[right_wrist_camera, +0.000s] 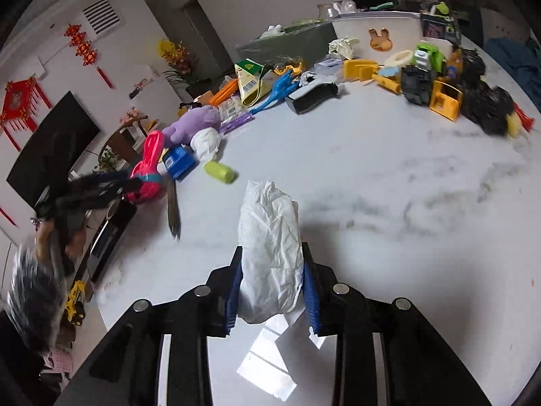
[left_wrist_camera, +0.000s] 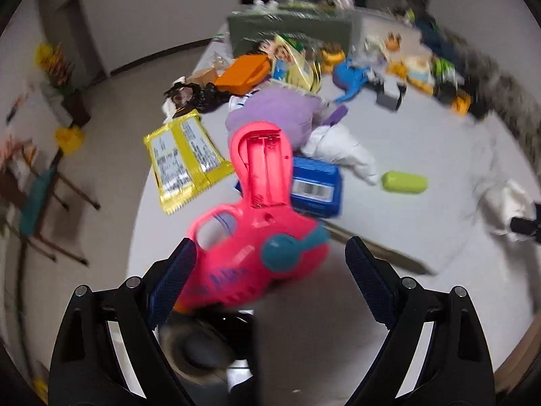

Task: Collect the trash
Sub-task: 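Grasp the white plastic bag with the right tool while the left grasps the pink toy gun, then carry the pink toy gun and white bag over the box and open both tools, then grasp the brass pen with the right tool while the left grasps the green cylinder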

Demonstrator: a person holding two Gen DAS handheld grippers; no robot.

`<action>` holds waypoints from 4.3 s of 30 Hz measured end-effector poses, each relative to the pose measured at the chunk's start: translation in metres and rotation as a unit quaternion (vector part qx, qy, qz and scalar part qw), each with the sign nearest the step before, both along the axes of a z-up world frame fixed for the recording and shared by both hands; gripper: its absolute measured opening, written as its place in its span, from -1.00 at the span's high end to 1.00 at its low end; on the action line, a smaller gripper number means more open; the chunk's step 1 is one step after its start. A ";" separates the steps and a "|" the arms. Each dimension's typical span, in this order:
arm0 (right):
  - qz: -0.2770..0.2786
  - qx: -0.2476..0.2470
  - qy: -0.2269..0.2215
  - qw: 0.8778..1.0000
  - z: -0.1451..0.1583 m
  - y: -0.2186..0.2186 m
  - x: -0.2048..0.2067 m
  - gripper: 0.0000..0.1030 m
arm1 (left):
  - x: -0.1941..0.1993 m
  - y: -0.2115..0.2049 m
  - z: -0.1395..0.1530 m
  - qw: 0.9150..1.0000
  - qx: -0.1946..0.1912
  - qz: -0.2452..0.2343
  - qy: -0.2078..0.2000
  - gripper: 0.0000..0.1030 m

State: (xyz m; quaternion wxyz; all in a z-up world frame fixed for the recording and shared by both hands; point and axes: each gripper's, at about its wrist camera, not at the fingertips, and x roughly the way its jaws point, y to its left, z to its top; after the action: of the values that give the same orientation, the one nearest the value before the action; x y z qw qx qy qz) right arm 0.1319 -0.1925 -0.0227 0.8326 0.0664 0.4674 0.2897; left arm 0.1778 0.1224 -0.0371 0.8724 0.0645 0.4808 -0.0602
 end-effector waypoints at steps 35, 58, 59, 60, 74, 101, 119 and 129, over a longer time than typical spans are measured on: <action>-0.041 0.022 -0.022 0.999 0.009 0.002 -0.048 0.35 | -0.033 -0.080 0.003 0.994 0.010 -0.103 -0.021 -0.72; 0.036 0.020 0.084 0.996 -0.059 -0.031 -0.270 0.31 | -0.305 -0.151 -0.083 0.989 -0.074 -0.110 0.069 -0.73; 0.039 0.012 0.092 0.995 -0.070 -0.027 -0.270 0.31 | -0.303 -0.150 -0.103 0.986 -0.071 -0.112 0.097 -0.73; 0.047 -0.001 0.107 0.993 -0.090 -0.019 -0.267 0.26 | -0.301 -0.149 -0.119 0.984 -0.070 -0.113 0.114 -0.73; 0.084 -0.077 0.081 0.990 -0.090 0.001 -0.272 -0.34 | -0.274 -0.147 -0.226 0.951 -0.067 -0.147 0.262 -0.73; 0.183 -0.185 -0.031 0.965 -0.007 0.154 0.007 0.79 | -0.252 -0.128 -0.012 0.988 -0.084 -0.131 -0.007 -0.74; 0.022 -0.091 0.008 0.996 -0.012 -0.076 -0.069 0.78 | 0.013 -0.145 -0.012 0.992 0.033 -0.113 -0.043 -0.75; 0.019 -0.086 0.008 0.996 -0.012 -0.075 -0.064 0.78 | 0.040 -0.127 -0.031 0.997 -0.040 -0.056 -0.027 -0.01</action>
State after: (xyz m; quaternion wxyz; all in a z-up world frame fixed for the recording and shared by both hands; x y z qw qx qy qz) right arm 0.0683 -0.2673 -0.0346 0.8257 -0.0121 0.4987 0.2634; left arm 0.2179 -0.0042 -0.0684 0.8821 0.0583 0.4499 -0.1265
